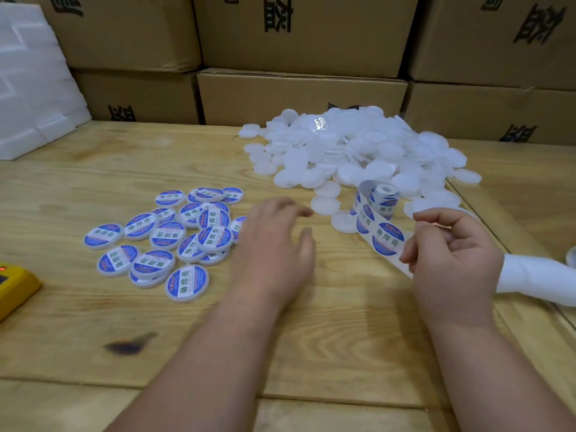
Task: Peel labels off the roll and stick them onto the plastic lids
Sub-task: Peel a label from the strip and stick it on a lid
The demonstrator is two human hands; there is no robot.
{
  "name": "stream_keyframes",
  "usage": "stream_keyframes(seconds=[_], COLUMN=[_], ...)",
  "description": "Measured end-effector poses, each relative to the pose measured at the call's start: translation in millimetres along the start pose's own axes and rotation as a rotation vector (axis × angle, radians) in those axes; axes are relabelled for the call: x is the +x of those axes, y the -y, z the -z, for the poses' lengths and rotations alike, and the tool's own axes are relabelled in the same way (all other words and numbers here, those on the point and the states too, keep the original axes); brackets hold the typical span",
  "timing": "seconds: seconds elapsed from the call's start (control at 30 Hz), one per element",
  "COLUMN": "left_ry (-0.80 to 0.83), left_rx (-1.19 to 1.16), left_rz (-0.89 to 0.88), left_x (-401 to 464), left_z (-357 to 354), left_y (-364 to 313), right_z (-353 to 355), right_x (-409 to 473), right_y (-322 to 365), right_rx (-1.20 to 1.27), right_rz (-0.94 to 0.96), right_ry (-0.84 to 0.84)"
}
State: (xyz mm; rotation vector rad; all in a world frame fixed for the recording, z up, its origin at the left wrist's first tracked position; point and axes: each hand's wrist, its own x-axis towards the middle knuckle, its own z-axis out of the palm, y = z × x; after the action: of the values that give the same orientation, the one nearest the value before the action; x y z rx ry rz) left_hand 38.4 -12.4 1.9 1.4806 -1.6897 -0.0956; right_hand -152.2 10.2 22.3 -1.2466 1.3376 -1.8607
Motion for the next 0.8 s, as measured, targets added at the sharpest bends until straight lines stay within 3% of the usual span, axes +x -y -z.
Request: stream_keyframes(seconds=[0.13,0.27,0.4,0.5,0.63,0.8], left_ry=[0.296,0.445,0.341,0.262,0.234,0.249], left_rx=[0.087,0.155,0.201,0.221,0.205,-0.044], left_rz=[-0.135,-0.152,-0.136,-0.077,-0.062,0.001], left_x=[0,8,5,2,1,4], left_z=[-33,-46,-45,-44,-46,-40], left_y=[-18,-18,-14,-10,-9,-8], right_z=[5,7,11,12,10,11], right_x=[5,6,10,14,15,14], right_y=[-1,-4,-9,-9,-14,-19], right_rx=[-0.013,-0.03,-0.139,-0.424,-0.747,-0.775], right_rz=[0.007,0.04,0.125,0.193,0.085,-0.036], right_ry=[-0.057,-0.068,-0.088,-0.009,0.167,0.278])
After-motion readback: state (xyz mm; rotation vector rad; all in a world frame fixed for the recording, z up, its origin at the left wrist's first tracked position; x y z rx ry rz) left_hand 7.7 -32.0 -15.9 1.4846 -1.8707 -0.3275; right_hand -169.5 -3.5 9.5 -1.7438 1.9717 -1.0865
